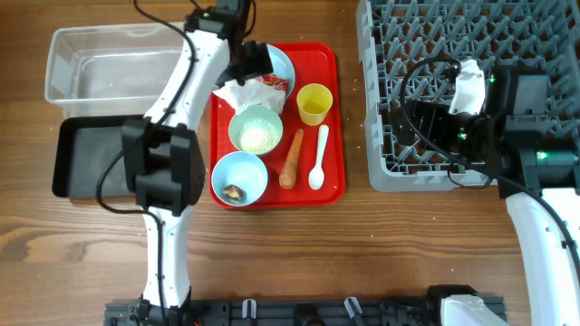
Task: Sort waste into correct bins and load items into the dishwasher rack
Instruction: 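Grasp the tissue and wrapper from the white plate with left gripper, drop into clear bin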
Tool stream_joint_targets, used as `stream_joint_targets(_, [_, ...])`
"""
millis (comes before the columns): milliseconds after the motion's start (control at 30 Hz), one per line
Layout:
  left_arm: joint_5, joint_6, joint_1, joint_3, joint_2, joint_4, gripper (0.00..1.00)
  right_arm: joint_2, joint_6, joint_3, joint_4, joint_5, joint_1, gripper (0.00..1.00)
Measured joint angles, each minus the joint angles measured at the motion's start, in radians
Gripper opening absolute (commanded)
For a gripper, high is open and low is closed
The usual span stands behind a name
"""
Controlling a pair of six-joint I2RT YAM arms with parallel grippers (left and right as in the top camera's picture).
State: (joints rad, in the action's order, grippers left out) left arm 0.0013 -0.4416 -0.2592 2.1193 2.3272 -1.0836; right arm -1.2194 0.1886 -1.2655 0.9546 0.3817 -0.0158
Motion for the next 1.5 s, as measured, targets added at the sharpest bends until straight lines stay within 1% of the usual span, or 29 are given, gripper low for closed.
stream_joint_targets(67, [-0.006,-0.029,-0.011,0.0,0.013,-0.002,0.96,0.0,0.0,0.0,0.0,0.0,0.0,1.0])
stream_joint_targets(200, [-0.012,-0.047,-0.029,0.0,0.066,0.048,0.94,0.0,0.0,0.0,0.0,0.0,0.0,1.0])
stream_joint_targets(267, [-0.013,-0.051,-0.034,0.0,0.111,0.067,0.89,-0.002,0.0,0.0,0.0,0.0,0.0,1.0])
stream_joint_targets(300, [-0.013,-0.052,-0.034,0.0,0.121,0.081,0.82,-0.008,0.0,0.0,0.0,0.0,0.0,1.0])
stream_joint_targets(400, [-0.017,-0.063,-0.034,0.0,0.134,0.117,0.54,-0.039,0.0,0.0,0.002,0.0,0.0,1.0])
stream_joint_targets(433, [-0.025,-0.06,-0.034,0.0,0.138,0.127,0.36,-0.046,0.0,0.0,0.002,0.0,0.0,1.0])
stream_joint_targets(467, [-0.035,-0.06,-0.034,0.001,0.142,0.128,0.24,-0.052,0.0,0.0,0.002,0.0,0.0,1.0])
stream_joint_targets(500, [-0.041,-0.061,-0.034,0.001,0.144,0.131,0.09,-0.058,0.0,0.0,0.002,0.0,0.0,1.0])
stream_joint_targets(533, [-0.046,-0.062,-0.034,0.001,0.147,0.132,0.04,-0.061,0.0,0.0,0.002,0.0,0.0,1.0])
stream_joint_targets(767, [-0.048,-0.062,-0.034,0.009,0.148,0.129,0.04,-0.061,0.0,0.0,0.002,0.0,0.0,1.0])
stream_joint_targets(867, [-0.037,-0.062,-0.031,0.01,0.124,0.123,0.04,-0.061,0.0,0.0,0.002,0.0,0.0,1.0])
stream_joint_targets(1033, [-0.038,-0.062,-0.004,0.017,-0.106,0.124,0.04,-0.061,0.0,0.0,0.002,0.0,0.0,1.0])
stream_joint_targets(1133, [-0.045,-0.062,0.048,0.033,-0.204,0.078,0.04,-0.061,0.0,0.0,0.002,0.0,0.0,1.0])
stream_joint_targets(1200, [-0.082,-0.062,0.106,0.034,-0.226,0.04,0.04,-0.061,0.0,0.0,0.002,0.0,0.0,1.0])
stream_joint_targets(1233, [-0.111,-0.062,0.141,0.034,-0.227,0.011,0.04,-0.061,0.0,0.0,0.002,0.0,0.0,1.0])
stream_joint_targets(1267, [-0.144,-0.062,0.211,0.034,-0.227,0.002,0.04,-0.061,0.0,0.0,0.0,0.0,0.0,1.0])
stream_joint_targets(1333, [-0.166,-0.075,0.284,0.034,-0.22,0.007,0.04,-0.061,0.0,0.0,-0.01,0.0,0.0,1.0])
stream_joint_targets(1367, [-0.173,-0.086,0.321,0.034,-0.205,0.016,0.04,-0.061,0.0,0.0,-0.012,0.0,0.0,1.0])
stream_joint_targets(1400, [-0.185,-0.101,0.376,0.034,-0.151,0.036,0.41,-0.061,0.0,0.0,-0.013,0.0,0.0,1.0])
stream_joint_targets(1433, [-0.189,-0.106,0.398,0.034,-0.111,0.052,0.82,-0.061,0.0,0.0,-0.013,0.0,0.0,1.0])
stream_joint_targets(1467, [-0.19,-0.11,0.413,0.034,-0.067,0.069,1.0,-0.061,0.0,0.0,-0.015,0.0,0.0,1.0])
stream_joint_targets(1500, [-0.191,-0.112,0.419,0.034,-0.039,0.076,1.0,-0.061,0.0,0.0,-0.016,0.0,0.0,1.0])
